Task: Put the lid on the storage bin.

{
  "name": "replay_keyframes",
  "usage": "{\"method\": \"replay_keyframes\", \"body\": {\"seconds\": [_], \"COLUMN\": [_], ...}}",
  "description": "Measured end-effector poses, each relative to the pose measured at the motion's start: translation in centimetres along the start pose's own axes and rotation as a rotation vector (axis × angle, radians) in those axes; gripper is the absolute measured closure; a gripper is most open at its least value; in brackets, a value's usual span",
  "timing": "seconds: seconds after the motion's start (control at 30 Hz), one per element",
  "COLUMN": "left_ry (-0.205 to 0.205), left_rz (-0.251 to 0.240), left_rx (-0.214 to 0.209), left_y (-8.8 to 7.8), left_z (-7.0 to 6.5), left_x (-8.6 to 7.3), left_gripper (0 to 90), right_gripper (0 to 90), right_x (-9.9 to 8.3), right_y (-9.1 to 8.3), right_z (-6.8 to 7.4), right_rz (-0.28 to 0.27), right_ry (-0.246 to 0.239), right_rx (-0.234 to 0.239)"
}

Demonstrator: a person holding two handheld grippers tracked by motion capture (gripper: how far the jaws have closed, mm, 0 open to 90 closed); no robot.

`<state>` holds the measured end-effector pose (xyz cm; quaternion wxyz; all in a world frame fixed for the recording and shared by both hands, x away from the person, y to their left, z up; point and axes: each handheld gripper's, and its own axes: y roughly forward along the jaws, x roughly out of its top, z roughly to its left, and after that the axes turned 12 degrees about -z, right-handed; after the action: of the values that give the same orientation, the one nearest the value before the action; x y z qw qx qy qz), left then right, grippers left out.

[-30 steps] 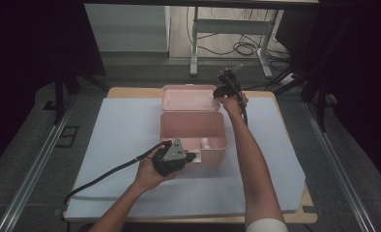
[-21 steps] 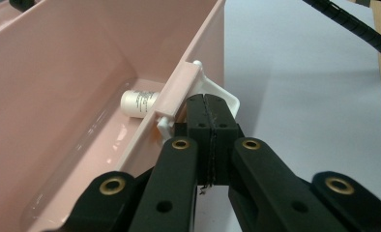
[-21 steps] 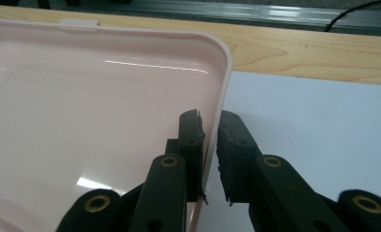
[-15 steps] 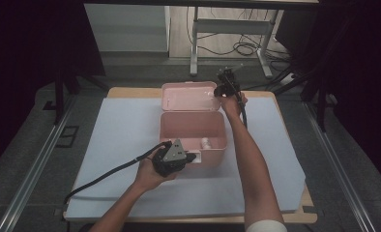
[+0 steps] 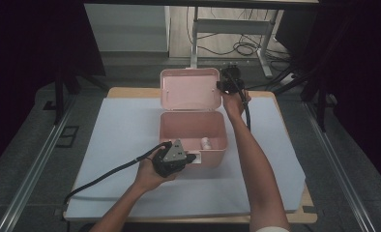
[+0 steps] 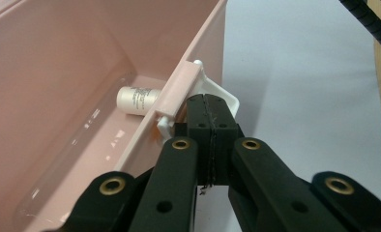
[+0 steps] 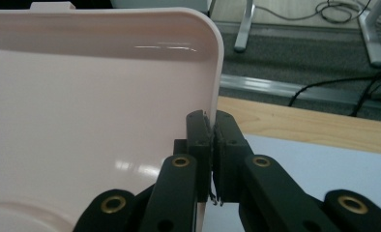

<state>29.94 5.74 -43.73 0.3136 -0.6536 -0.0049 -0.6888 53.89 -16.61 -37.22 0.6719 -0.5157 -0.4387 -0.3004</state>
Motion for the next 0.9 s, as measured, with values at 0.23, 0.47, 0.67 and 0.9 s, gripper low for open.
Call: {"method": "replay_keyframes", "body": {"seconds": [0.23,0.47,0.67,0.9], "left_ry": [-0.001,-0.007,-0.011,-0.013], "left_rz": [0.006,0.010,0.009,0.007], "left_rx": [0.000,0.002,0.006,0.005], "left_y": [0.0,0.0,0.0,0.1], "left_z": [0.0,0.1,0.1,0.1], "left_x": [0.0,0.1,0.1,0.1], "left_gripper": [90.0,90.0,90.0,90.0], "right_gripper": [88.4,88.9,89.1,89.4], "right_x": [0.2,0.0,-0.2,-1.1], "right_y": [-2.2,-4.0,-5.0,-6.3], "right_z": [0.5,0.7,1.0,1.2], "right_rz": [-0.101,-0.172,-0.210,-0.282], "right_ry": [-0.027,-0.030,-0.048,-0.049], "right_rx": [-0.002,0.013,0.016,0.018]}}
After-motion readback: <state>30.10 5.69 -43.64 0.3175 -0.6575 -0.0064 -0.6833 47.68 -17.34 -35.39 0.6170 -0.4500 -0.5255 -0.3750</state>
